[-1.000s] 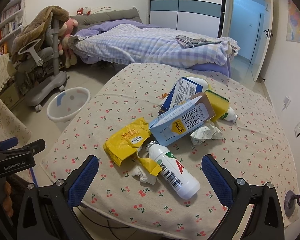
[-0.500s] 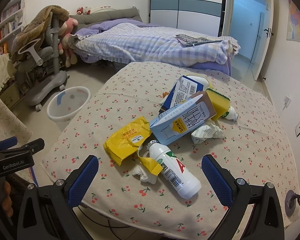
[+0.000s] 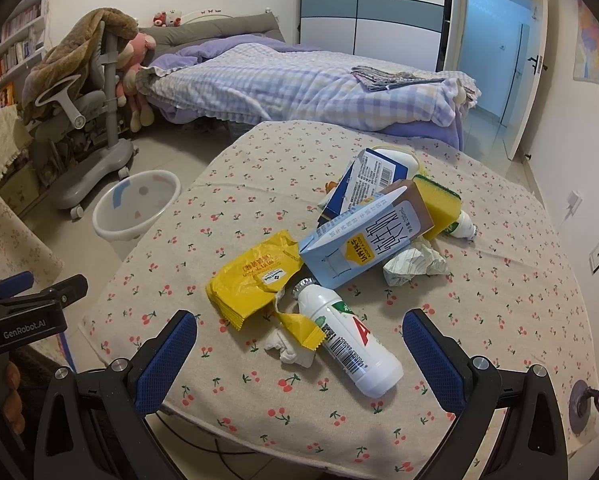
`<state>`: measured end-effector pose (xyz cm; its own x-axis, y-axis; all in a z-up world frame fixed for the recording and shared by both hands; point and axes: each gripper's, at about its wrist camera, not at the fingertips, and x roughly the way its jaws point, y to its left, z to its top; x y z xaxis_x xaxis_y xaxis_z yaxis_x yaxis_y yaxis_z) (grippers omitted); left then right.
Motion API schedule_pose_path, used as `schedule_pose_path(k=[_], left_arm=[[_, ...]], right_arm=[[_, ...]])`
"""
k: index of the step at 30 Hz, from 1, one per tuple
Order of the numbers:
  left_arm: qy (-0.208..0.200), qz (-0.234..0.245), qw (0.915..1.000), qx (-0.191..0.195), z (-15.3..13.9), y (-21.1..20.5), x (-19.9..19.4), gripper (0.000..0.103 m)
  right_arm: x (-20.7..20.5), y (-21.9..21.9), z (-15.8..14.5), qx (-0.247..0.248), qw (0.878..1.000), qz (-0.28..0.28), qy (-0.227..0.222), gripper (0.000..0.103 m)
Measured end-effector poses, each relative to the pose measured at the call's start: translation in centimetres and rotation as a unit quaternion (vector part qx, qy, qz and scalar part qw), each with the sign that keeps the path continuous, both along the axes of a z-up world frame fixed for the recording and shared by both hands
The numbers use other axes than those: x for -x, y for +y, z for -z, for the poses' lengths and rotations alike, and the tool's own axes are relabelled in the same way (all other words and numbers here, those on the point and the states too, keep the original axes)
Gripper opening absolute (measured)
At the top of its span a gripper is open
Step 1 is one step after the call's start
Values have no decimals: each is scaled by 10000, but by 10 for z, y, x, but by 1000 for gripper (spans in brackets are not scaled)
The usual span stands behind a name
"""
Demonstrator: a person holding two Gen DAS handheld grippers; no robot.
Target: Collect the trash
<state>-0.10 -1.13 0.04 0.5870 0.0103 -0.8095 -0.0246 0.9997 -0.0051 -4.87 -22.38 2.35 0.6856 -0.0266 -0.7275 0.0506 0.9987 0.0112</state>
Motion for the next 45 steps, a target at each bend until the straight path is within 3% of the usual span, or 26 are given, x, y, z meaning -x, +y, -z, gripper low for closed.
schedule_pose_path(k=[15, 22, 28, 35, 40, 45], left_arm=[[25, 87, 10000, 21, 1, -5, 1, 102], [218, 521, 9984, -57, -1, -17, -8, 102], [367, 1089, 9932, -161, -14, -34, -27, 102], [980, 1934, 9762, 30, -15, -70, -55, 102], [1597, 2612, 9514, 335, 3, -106, -77, 102], [1813, 2836, 9402, 518, 23, -132, -95, 88]], right_arm=[[2, 0, 2, 3, 10000, -38, -19, 103], [-2, -9, -2, -59, 9996, -243, 134, 103], [-24, -56, -8, -307, 9979, 65, 566, 103], [-55, -113, -7, -541, 9905, 467, 1172, 103], [-67, -140, 4, -835, 9841, 687, 1410, 103], [-73, -160, 26, -1011, 9771, 889, 1650, 103]])
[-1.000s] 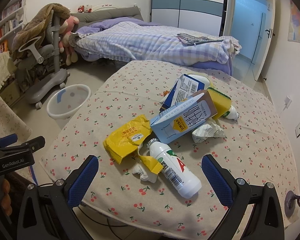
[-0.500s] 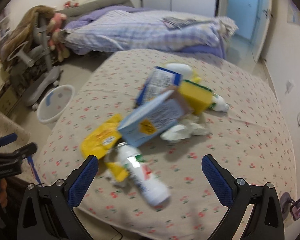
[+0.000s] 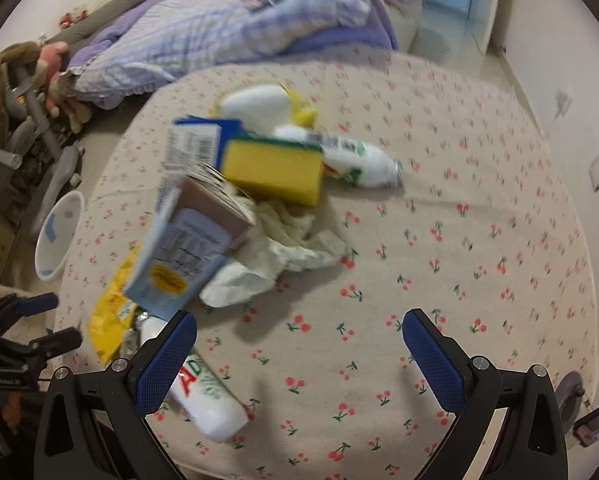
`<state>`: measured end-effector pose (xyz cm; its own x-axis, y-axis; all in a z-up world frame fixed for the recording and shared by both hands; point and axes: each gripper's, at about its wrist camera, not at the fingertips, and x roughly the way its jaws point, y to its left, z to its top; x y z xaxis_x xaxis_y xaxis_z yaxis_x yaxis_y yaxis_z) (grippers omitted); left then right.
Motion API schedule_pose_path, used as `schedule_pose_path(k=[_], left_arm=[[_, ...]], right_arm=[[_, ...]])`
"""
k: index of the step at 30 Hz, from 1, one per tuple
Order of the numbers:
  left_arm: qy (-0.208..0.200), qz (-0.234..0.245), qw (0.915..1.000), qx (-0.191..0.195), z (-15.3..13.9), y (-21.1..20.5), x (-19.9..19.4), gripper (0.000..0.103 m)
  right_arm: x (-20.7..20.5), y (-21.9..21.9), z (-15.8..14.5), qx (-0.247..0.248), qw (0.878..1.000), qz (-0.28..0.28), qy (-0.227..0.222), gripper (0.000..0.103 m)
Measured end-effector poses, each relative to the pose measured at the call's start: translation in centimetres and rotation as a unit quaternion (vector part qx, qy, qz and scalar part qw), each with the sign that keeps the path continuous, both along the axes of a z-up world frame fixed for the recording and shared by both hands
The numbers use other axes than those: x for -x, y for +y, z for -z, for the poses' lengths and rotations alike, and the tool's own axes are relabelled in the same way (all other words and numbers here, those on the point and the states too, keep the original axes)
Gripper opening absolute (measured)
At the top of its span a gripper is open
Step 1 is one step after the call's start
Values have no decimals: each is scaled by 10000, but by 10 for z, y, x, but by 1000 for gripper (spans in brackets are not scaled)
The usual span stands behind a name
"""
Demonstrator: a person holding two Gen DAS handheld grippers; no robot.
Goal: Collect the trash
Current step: 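Grasp the yellow wrapper with the left tool while the right tool grasps the sponge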
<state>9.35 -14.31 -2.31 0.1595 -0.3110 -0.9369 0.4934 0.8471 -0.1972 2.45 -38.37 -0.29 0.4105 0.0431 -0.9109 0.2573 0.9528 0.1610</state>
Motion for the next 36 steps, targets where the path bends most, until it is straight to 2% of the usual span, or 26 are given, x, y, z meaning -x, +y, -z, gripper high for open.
schedule_pose_path(k=[3, 6, 8, 10, 12, 16, 18, 20, 23, 30, 34, 36], left_arm=[[268, -42, 9996, 36, 14, -9, -10, 75], [538, -21, 9985, 20, 26, -17, -15, 69], [481, 22, 9988, -74, 28, -23, -16, 68], [384, 134, 9990, -201, 27, -31, -13, 57], [290, 267, 9988, -277, 27, -39, -11, 40], [309, 261, 9989, -222, 26, -46, -10, 29], [324, 188, 9991, -198, 23, -43, -17, 11], [396, 22, 9992, -81, 20, -35, -22, 10], [363, -30, 9993, -19, 16, -29, -24, 8], [206, -44, 9998, 19, 9, -16, -21, 7], [98, -159, 9998, 64, 1, -13, -18, 7], [65, -214, 9997, 96, -6, 8, -21, 7]], right_arm=[[-6, -12, 6, -182, 9998, 80, 41, 103], [-14, -27, 5, -302, 9991, 283, -25, 103], [-20, -36, 4, -373, 9984, 407, -80, 103], [-25, -46, 3, -435, 9974, 555, -129, 103], [-29, -53, 0, -530, 9962, 663, -170, 103], [-40, -64, -7, -903, 9914, 880, -347, 102], [-45, -67, -9, -1080, 9888, 941, -424, 99], [-53, -66, -11, -1269, 9861, 968, -462, 97], [-64, -57, -7, -1505, 9833, 942, -398, 89], [-78, -38, 0, -1586, 9844, 700, -291, 54], [-72, -39, -7, -1509, 9854, 698, -379, 46], [-67, -41, -12, -1499, 9849, 731, -459, 45]])
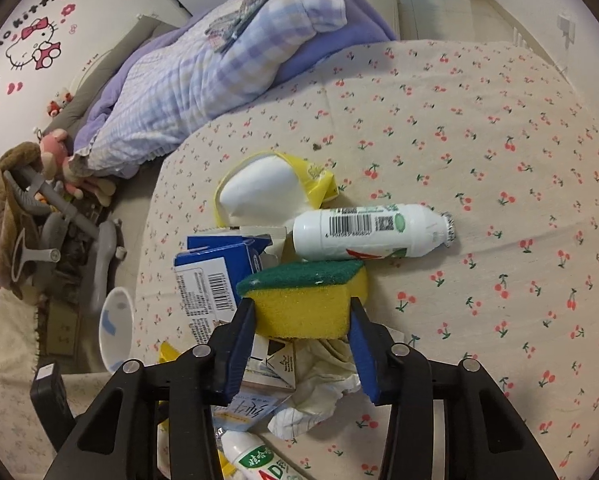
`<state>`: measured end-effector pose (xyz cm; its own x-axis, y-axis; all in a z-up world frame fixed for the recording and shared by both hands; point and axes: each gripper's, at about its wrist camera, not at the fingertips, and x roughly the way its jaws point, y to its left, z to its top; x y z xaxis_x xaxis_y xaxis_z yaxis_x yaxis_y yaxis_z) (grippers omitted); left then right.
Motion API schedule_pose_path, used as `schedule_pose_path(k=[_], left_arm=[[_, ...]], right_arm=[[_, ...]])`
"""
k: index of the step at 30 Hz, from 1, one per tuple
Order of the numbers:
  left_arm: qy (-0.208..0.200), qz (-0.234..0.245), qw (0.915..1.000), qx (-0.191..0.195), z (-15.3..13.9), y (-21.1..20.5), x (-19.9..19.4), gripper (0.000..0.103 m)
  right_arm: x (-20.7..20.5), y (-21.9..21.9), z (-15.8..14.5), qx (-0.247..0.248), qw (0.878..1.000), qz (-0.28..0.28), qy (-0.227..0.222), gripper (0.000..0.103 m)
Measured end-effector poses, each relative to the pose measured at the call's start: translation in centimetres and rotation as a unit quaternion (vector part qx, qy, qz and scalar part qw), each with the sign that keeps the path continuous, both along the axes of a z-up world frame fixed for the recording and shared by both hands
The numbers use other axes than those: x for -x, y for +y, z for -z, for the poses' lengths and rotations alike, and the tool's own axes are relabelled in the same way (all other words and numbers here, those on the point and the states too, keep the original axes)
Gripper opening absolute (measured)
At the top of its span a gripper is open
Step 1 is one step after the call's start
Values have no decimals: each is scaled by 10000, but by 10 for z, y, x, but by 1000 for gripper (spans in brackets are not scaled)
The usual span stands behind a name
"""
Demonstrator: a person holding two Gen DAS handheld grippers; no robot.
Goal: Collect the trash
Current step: 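Grasp the yellow wrapper with the left tool while the right tool grasps the sponge, then carry the yellow wrapper and sponge over the wastebasket and release the wrapper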
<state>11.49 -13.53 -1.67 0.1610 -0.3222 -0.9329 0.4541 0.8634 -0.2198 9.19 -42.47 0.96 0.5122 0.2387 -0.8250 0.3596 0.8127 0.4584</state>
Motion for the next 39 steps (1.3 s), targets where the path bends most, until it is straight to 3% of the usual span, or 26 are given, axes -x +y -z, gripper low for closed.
schedule_pose_path(k=[13, 23, 28, 39], left_arm=[[-449, -513, 9975, 171, -22, 41, -10, 7], [-1092, -1245, 9862, 27, -64, 102, -38, 7], [-1296, -1727, 9763, -109, -60, 138, -51, 7], [-954, -2489, 9635, -243, -23, 189, -76, 7]], right_arm=[[46, -12, -63, 98, 9954, 271, -913, 44], [33, 48, -115, 20, 9846, -330, -1715, 44], [4, 97, -121, -104, 9801, -831, -1798, 44], [-63, 190, -91, -300, 9776, -1578, -1362, 44]])
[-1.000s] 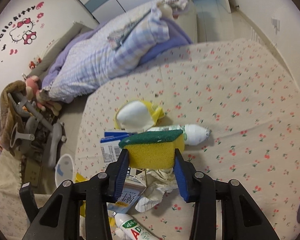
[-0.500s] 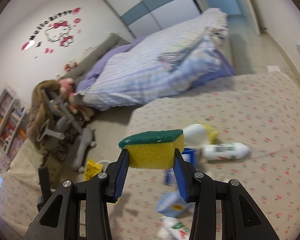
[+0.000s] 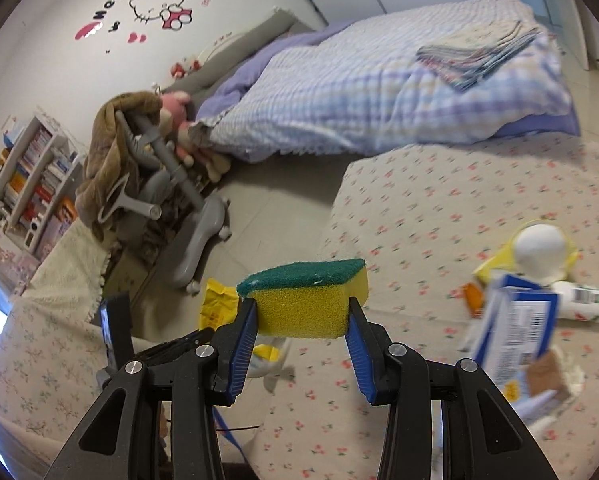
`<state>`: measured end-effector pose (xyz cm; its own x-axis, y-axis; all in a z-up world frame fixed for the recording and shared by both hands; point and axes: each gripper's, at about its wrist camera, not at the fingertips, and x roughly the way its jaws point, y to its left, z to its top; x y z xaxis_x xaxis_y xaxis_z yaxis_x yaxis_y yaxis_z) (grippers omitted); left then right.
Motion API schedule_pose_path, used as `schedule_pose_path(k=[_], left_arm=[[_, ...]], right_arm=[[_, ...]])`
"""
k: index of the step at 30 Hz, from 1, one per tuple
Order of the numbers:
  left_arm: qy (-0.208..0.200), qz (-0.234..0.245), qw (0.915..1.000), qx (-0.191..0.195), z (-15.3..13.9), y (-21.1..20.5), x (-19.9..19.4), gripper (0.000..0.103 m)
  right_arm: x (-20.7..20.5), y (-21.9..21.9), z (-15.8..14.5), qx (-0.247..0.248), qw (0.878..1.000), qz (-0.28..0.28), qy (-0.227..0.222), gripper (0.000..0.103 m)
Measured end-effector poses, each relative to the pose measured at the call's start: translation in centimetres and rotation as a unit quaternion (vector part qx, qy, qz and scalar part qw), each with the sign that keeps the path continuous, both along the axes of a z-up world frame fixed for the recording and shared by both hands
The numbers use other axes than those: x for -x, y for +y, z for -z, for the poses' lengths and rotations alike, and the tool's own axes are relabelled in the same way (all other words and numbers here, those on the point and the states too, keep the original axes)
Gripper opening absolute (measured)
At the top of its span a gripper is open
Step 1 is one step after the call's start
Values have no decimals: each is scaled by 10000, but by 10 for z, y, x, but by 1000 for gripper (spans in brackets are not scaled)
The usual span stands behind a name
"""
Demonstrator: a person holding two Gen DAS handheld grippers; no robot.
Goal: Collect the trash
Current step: 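Carry the yellow wrapper and sponge over the wastebasket and release the wrapper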
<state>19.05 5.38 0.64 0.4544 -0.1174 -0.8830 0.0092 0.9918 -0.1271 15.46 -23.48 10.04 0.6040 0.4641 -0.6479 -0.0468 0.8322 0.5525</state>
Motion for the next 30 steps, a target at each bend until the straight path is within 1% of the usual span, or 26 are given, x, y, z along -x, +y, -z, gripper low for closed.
schedule_pose_path(k=[3, 7, 10, 11, 12, 13, 14, 15, 16, 19, 21, 22, 23, 25, 30], left_arm=[[14, -91, 10000, 6, 4, 7, -4, 7], [-66, -193, 9998, -48, 6, 17, -9, 7], [-206, -203, 9996, 49, 10, 27, -15, 7], [-305, -111, 9994, 121, 10, 28, -16, 11], [-396, -72, 9992, 68, 9, 29, -15, 18], [-428, -79, 9990, -76, 9, 29, -15, 25], [-412, -128, 9988, -249, 9, 30, -15, 45], [-401, -182, 9985, -327, 8, 31, -14, 65], [-406, -247, 9982, -365, 8, 34, -12, 70], [-290, -456, 9978, -390, 7, 46, -8, 73], [-259, -667, 9964, -458, 7, 55, -1, 85], [-240, -729, 9958, -490, 8, 57, 1, 86], [-132, -779, 9955, -521, 10, 60, 3, 88], [31, -829, 9952, -520, 13, 64, 6, 89], [94, -911, 9938, -625, 12, 70, 14, 91]], right_arm=[[-13, 15, 11, -37, 9999, -103, 118, 44], [-26, 32, 24, -148, 9993, -226, 265, 44], [-36, 43, 32, -167, 9988, -331, 324, 44], [-39, 49, 35, -153, 9986, -369, 343, 44], [-43, 56, 38, -152, 9984, -421, 359, 44], [-45, 59, 39, -150, 9982, -459, 367, 44], [-49, 67, 43, -117, 9978, -521, 399, 44], [-51, 72, 46, -82, 9975, -563, 416, 44], [-52, 76, 48, -58, 9973, -594, 430, 44], [-58, 88, 56, -30, 9962, -684, 530, 44], [-61, 93, 61, -64, 9954, -737, 606, 44], [-63, 96, 64, -95, 9949, -769, 646, 44], [-64, 98, 65, -118, 9945, -793, 671, 44], [-69, 105, 69, -164, 9936, -841, 736, 45], [-78, 120, 80, -189, 9918, -926, 857, 45]])
